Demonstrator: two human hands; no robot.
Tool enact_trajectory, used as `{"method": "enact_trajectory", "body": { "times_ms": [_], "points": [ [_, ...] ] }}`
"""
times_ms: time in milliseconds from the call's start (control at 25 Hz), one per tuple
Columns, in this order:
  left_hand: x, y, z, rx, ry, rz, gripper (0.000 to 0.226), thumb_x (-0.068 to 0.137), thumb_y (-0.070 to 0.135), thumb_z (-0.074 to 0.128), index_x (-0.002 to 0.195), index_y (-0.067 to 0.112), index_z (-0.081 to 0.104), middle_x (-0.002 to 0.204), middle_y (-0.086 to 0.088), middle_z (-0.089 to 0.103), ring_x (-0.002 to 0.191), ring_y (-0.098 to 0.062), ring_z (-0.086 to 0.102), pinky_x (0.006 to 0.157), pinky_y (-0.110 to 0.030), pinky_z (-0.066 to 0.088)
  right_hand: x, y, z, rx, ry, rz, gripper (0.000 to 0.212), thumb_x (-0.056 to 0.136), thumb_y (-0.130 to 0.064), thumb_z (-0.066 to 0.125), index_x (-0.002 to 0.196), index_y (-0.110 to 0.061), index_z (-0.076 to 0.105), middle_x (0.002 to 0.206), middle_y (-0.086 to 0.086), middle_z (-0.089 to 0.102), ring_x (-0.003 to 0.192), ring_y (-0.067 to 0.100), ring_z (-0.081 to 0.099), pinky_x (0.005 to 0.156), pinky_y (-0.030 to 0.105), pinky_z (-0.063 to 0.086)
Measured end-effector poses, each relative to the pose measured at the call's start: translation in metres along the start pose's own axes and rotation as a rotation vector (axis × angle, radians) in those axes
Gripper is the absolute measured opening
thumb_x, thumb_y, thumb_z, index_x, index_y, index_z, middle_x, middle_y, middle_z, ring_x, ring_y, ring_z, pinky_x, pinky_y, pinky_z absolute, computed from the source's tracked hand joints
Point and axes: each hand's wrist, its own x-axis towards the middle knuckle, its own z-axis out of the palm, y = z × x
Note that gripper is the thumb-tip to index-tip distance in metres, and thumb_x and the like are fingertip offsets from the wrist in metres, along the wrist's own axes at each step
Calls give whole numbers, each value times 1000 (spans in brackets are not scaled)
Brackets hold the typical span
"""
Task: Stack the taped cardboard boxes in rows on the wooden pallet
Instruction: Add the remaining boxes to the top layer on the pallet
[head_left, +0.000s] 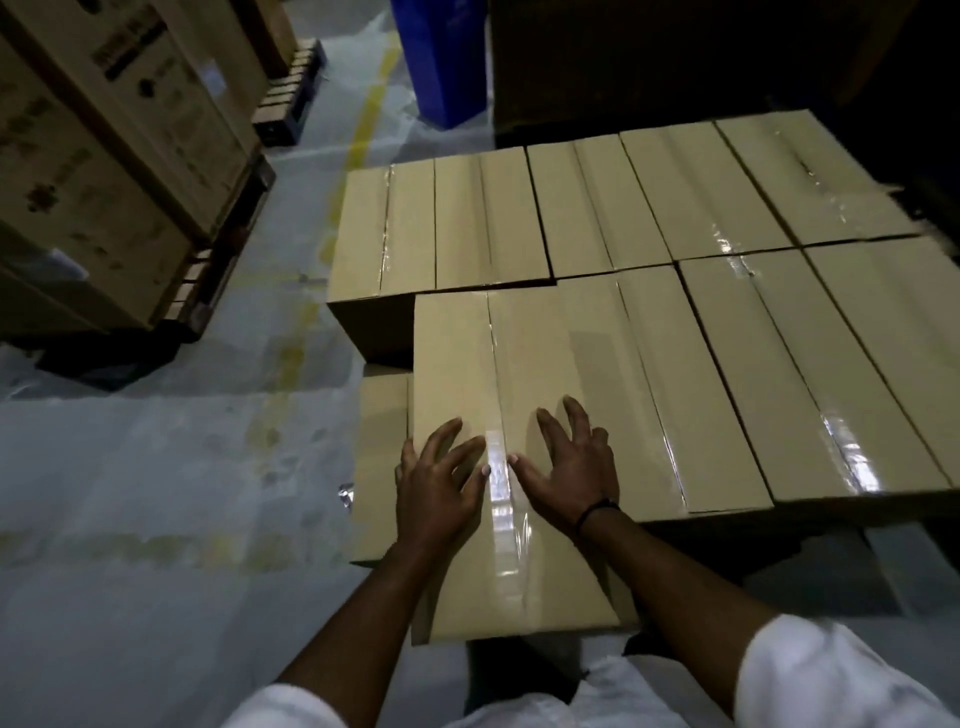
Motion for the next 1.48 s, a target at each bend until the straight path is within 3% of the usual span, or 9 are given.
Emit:
{"method": "enact_trajectory", "body": {
  "times_ms": [80,160,280,360,480,760,960,1240,1480],
  "points": [
    [17,-17,16,-51,-120,65,39,98,38,60,137,42,61,162,14,35,151,-28,30,124,-52,20,14,9,10,-9,-66,66,80,88,-72,54,157,-36,33,170,-2,5,144,33,26,116,49,32],
    [26,-27,28,-81,-342,-18,48,101,27,60,147,40,52,170,7,19,155,-32,15,124,-50,16,22,25,23,-75,-256,129,87,88,-68,58,160,-34,24,171,3,-4,152,40,12,119,55,26],
    [14,-37,43,19,-704,-217,69,99,28,64,159,39,31,171,0,-15,154,-47,-4,122,-57,20,10,47,39,-243,-548,151,99,87,-70,60,163,-36,8,170,7,-20,154,46,-10,121,65,9],
    [-6,-43,51,128,-793,-173,91,93,33,72,162,42,13,167,1,-31,152,-51,-8,121,-60,22,-10,58,47,-305,-580,130,106,86,-71,60,163,-36,-5,167,10,-27,152,49,-17,120,68,4],
    [-33,-44,64,231,-808,-107,113,87,41,78,162,42,-7,160,0,-42,151,-55,-7,120,-61,27,-40,71,53,-385,-564,71,116,83,-76,58,161,-34,-15,164,15,-32,150,51,-22,121,69,0],
    [-43,-38,64,324,-850,12,141,66,58,90,161,39,-14,162,-3,-40,145,-61,-22,116,-70,19,-53,90,53,-436,-593,-47,141,65,-85,70,160,-31,-19,162,18,-35,148,54,-24,120,67,-6],
    [-39,-43,66,358,-832,46,139,69,55,89,161,39,-15,163,-2,-38,145,-60,-23,117,-70,20,-51,94,60,-446,-542,-49,137,67,-85,69,162,-30,-13,165,19,-28,150,52,-18,121,65,-2],
    [-4,-43,69,397,-830,75,125,77,52,84,164,31,-2,169,-2,-24,146,-58,-21,118,-68,21,-33,88,66,-441,-474,13,121,74,-82,66,163,-24,6,169,20,-3,153,51,6,121,64,21],
    [8,-48,77,425,-782,120,113,81,48,82,164,32,8,171,0,-13,152,-47,-17,119,-66,23,-22,81,67,-465,-457,33,110,78,-76,67,160,-24,17,165,23,14,148,51,22,114,61,37]
  ]
}}
